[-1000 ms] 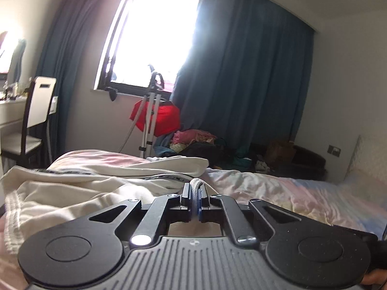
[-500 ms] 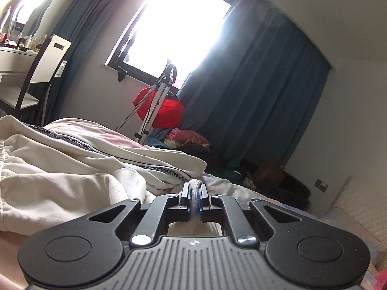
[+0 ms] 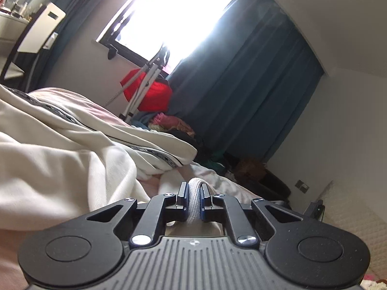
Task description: Fold clothes
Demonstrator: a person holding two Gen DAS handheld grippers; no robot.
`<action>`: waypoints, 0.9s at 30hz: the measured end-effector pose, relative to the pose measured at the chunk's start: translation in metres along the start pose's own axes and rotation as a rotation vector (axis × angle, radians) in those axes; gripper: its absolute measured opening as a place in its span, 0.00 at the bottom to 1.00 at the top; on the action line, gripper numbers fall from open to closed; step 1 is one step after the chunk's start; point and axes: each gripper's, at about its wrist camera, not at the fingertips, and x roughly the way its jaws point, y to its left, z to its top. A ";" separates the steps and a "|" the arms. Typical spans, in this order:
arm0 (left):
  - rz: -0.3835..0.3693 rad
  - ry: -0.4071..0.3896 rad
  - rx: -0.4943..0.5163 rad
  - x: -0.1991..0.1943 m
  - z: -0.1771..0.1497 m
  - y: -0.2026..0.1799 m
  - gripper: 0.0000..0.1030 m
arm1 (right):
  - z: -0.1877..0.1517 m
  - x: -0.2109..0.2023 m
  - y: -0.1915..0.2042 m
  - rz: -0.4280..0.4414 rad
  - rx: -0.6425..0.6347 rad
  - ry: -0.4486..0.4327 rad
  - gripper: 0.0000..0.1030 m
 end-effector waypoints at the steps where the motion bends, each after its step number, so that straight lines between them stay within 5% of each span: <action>1: -0.020 0.026 0.009 0.003 -0.003 -0.004 0.15 | 0.012 -0.010 -0.003 -0.010 -0.013 -0.030 0.08; 4: -0.094 0.130 0.027 0.014 -0.016 -0.016 0.26 | 0.043 -0.044 -0.022 -0.073 -0.030 -0.111 0.08; 7: -0.149 0.237 0.063 0.022 -0.034 -0.033 0.53 | 0.069 -0.079 -0.048 -0.153 -0.037 -0.188 0.07; 11: -0.173 0.294 0.136 0.024 -0.052 -0.050 0.70 | 0.096 -0.128 -0.094 -0.276 -0.019 -0.276 0.07; 16: -0.146 0.361 0.091 0.032 -0.065 -0.045 0.76 | 0.100 -0.168 -0.167 -0.316 0.208 -0.266 0.07; 19: -0.039 0.408 -0.022 0.037 -0.069 -0.023 0.78 | 0.092 -0.171 -0.206 -0.205 0.422 -0.169 0.07; 22: 0.121 0.415 -0.211 0.041 -0.064 0.019 0.78 | 0.084 -0.171 -0.228 -0.213 0.531 -0.160 0.10; 27: 0.321 0.228 -0.651 0.013 -0.051 0.103 0.76 | 0.083 -0.162 -0.257 -0.164 0.674 -0.134 0.12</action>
